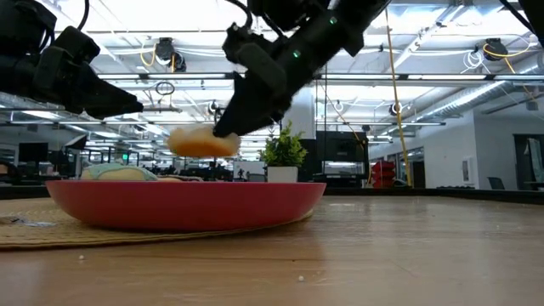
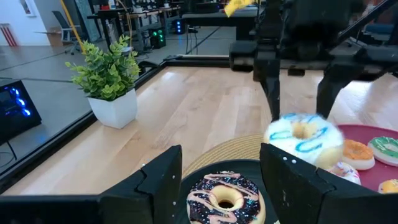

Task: Pick & Place donuts
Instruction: Put the large white donut into the black plate

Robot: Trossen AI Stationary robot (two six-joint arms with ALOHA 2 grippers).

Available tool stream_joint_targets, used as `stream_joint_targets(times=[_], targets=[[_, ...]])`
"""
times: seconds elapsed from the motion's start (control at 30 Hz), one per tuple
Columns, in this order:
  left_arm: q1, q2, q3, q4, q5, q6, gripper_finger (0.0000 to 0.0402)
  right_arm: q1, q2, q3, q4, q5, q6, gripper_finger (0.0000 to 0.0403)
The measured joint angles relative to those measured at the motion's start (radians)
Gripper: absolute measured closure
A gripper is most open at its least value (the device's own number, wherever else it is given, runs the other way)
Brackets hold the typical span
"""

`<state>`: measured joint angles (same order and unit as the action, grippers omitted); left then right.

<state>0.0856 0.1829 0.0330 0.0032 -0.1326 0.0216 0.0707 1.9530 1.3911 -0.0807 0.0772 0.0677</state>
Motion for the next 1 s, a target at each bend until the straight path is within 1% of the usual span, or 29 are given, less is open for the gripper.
stream_joint_targets(times=[0.1,0.17,0.23,0.43,0.53,0.77,1.0], targets=[[0.0,0.0,0.0,0.0,0.0,0.0,0.0188,-0.004,0.01,0.044,0.016,-0.001,-0.004,0.019],[0.0,0.0,0.0,0.0,0.0,0.0,0.0188,-0.004,0.021,0.07,-0.011,-0.005,-0.019,0.019],[0.0,0.0,0.0,0.0,0.0,0.0,0.0188,-0.004,0.049,0.099,-0.002,-0.028,-0.035,0.019],[0.0,0.001,0.0,0.0,0.0,0.0,0.0188,-0.012,0.132,0.151,-0.003,-0.03,-0.087,0.019],[0.0,0.001,0.0,0.003,0.0,0.0,0.0188,-0.023,0.16,0.154,-0.011,-0.029,-0.093,0.019],[0.0,0.002,0.0,0.0,0.0,0.0,0.0188,-0.051,0.174,0.155,-0.026,-0.03,-0.079,0.019],[0.0,0.002,0.0,0.0,0.0,0.0,0.0188,-0.07,0.172,0.155,0.023,-0.03,-0.079,0.019]])
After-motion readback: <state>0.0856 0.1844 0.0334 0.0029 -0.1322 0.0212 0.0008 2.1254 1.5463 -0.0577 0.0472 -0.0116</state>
